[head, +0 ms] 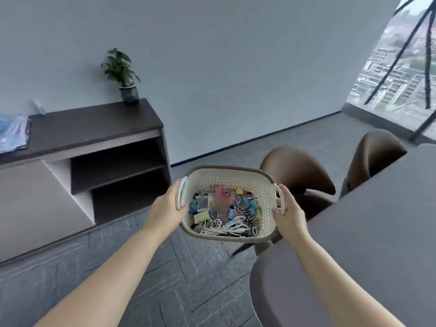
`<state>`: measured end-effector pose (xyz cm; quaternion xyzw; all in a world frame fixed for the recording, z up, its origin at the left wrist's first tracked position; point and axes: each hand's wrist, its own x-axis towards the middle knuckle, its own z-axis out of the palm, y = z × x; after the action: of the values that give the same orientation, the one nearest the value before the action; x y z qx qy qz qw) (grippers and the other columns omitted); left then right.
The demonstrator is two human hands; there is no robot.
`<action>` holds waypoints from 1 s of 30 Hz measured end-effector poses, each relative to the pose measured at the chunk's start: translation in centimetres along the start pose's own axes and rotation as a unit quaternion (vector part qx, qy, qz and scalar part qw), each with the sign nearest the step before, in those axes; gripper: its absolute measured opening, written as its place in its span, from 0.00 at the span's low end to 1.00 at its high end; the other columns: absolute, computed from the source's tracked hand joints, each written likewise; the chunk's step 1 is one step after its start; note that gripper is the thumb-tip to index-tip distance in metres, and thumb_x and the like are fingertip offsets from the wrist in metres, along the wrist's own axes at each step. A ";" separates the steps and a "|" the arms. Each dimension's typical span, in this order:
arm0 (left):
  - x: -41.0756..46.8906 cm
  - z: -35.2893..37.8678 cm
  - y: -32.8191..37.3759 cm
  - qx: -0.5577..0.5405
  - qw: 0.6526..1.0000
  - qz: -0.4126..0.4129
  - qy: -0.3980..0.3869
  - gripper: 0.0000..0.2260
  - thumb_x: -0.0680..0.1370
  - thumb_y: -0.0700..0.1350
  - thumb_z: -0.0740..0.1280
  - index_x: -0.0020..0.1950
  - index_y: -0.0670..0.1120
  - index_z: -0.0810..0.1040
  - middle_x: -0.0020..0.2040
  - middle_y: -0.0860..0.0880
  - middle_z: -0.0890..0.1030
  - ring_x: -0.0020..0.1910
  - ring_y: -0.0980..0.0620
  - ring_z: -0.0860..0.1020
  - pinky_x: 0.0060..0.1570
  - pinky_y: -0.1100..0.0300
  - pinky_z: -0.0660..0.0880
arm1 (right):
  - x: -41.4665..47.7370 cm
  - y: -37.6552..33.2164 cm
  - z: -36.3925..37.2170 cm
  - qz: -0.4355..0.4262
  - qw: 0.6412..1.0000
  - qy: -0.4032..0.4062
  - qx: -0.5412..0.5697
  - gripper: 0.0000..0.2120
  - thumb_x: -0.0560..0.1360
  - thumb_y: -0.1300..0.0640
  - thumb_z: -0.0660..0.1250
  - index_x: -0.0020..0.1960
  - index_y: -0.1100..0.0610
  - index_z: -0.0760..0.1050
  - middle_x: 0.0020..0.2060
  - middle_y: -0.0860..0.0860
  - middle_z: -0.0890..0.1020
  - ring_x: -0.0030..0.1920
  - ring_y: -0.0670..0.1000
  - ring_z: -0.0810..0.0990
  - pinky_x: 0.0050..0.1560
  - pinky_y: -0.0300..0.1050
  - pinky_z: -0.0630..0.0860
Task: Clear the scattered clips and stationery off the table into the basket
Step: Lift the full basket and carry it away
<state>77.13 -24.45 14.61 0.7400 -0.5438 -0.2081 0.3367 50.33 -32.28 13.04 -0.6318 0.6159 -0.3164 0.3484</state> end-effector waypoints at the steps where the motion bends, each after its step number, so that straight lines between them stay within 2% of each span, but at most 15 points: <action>1: 0.9 -1.6 -1.5 0.001 1.000 -0.012 0.017 0.29 0.74 0.40 0.66 0.72 0.53 0.60 0.54 0.47 0.80 0.40 0.51 0.75 0.36 0.63 0.70 | 1.4 -1.6 2.0 -0.017 1.000 -0.016 -0.005 0.30 0.74 0.66 0.61 0.72 0.46 0.61 0.63 0.52 0.77 0.63 0.53 0.75 0.54 0.41 0.72; 5: 3.5 -7.1 -7.1 0.017 0.994 -0.073 0.085 0.29 0.74 0.40 0.66 0.73 0.52 0.59 0.53 0.46 0.80 0.36 0.52 0.73 0.32 0.65 0.67 | 6.5 -7.5 10.3 -0.086 0.991 -0.095 -0.038 0.30 0.75 0.65 0.61 0.73 0.46 0.58 0.65 0.53 0.75 0.58 0.52 0.77 0.39 0.35 0.72; 8: 5.3 -10.7 -11.1 0.030 0.985 -0.119 0.123 0.29 0.75 0.39 0.65 0.73 0.51 0.59 0.55 0.44 0.80 0.40 0.47 0.76 0.35 0.62 0.68 | 9.5 -11.4 16.6 -0.108 0.984 -0.139 -0.031 0.30 0.76 0.65 0.62 0.73 0.48 0.58 0.67 0.53 0.73 0.64 0.54 0.75 0.47 0.40 0.73; 10: 6.9 -12.7 -13.5 0.039 0.979 -0.142 0.143 0.29 0.75 0.39 0.65 0.73 0.50 0.59 0.57 0.44 0.79 0.46 0.45 0.79 0.39 0.61 0.71 | 11.7 -13.5 20.8 -0.122 0.978 -0.166 -0.028 0.30 0.75 0.65 0.62 0.73 0.47 0.58 0.67 0.53 0.73 0.65 0.54 0.74 0.52 0.43 0.74; 13: 10.3 -15.2 -16.7 0.054 0.970 -0.163 0.171 0.29 0.75 0.37 0.64 0.73 0.50 0.59 0.60 0.46 0.78 0.50 0.46 0.78 0.42 0.58 0.74 | 15.6 -16.6 26.5 -0.141 0.969 -0.200 -0.021 0.31 0.75 0.66 0.61 0.74 0.48 0.58 0.68 0.53 0.72 0.64 0.55 0.74 0.49 0.41 0.72; 16: 15.3 -17.4 -19.6 0.061 0.961 -0.189 0.193 0.29 0.75 0.37 0.64 0.73 0.50 0.59 0.61 0.46 0.77 0.49 0.46 0.78 0.35 0.64 0.70 | 20.2 -19.9 31.8 -0.159 0.961 -0.227 -0.024 0.30 0.75 0.66 0.61 0.74 0.50 0.58 0.68 0.54 0.71 0.65 0.56 0.72 0.51 0.42 0.70; 20: 22.8 -20.3 -23.6 0.050 0.950 -0.226 0.209 0.29 0.75 0.38 0.64 0.73 0.52 0.58 0.63 0.45 0.76 0.56 0.42 0.77 0.48 0.54 0.73 | 26.7 -24.3 37.9 -0.169 0.950 -0.261 -0.021 0.30 0.75 0.66 0.61 0.73 0.50 0.58 0.67 0.54 0.72 0.66 0.57 0.72 0.56 0.48 0.74; 23: 27.3 -22.3 -26.2 0.042 0.942 -0.241 0.229 0.28 0.75 0.38 0.63 0.73 0.53 0.59 0.62 0.45 0.77 0.56 0.42 0.77 0.49 0.52 0.74 | 30.6 -28.0 41.7 -0.194 0.941 -0.274 -0.038 0.31 0.75 0.65 0.61 0.73 0.48 0.57 0.67 0.53 0.72 0.65 0.57 0.72 0.58 0.53 0.76; 26: 31.7 -24.7 -29.1 0.024 0.940 -0.240 0.243 0.27 0.75 0.37 0.62 0.72 0.52 0.60 0.63 0.46 0.76 0.56 0.44 0.77 0.48 0.54 0.75 | 33.8 -31.3 45.5 -0.205 0.938 -0.275 -0.056 0.30 0.76 0.64 0.62 0.74 0.50 0.56 0.65 0.53 0.74 0.61 0.57 0.75 0.51 0.47 0.75; 30: 38.5 -28.0 -34.5 0.031 0.941 -0.242 0.234 0.28 0.75 0.37 0.62 0.73 0.52 0.58 0.64 0.45 0.75 0.59 0.43 0.76 0.51 0.53 0.74 | 37.9 -34.9 51.6 -0.200 0.944 -0.257 -0.052 0.28 0.76 0.62 0.62 0.73 0.52 0.58 0.64 0.54 0.75 0.61 0.56 0.75 0.52 0.44 0.73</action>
<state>131.30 -46.95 11.08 0.8870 -0.2605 -0.0874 0.3711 114.15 -67.59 12.20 -0.8188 0.3825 -0.1742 0.3911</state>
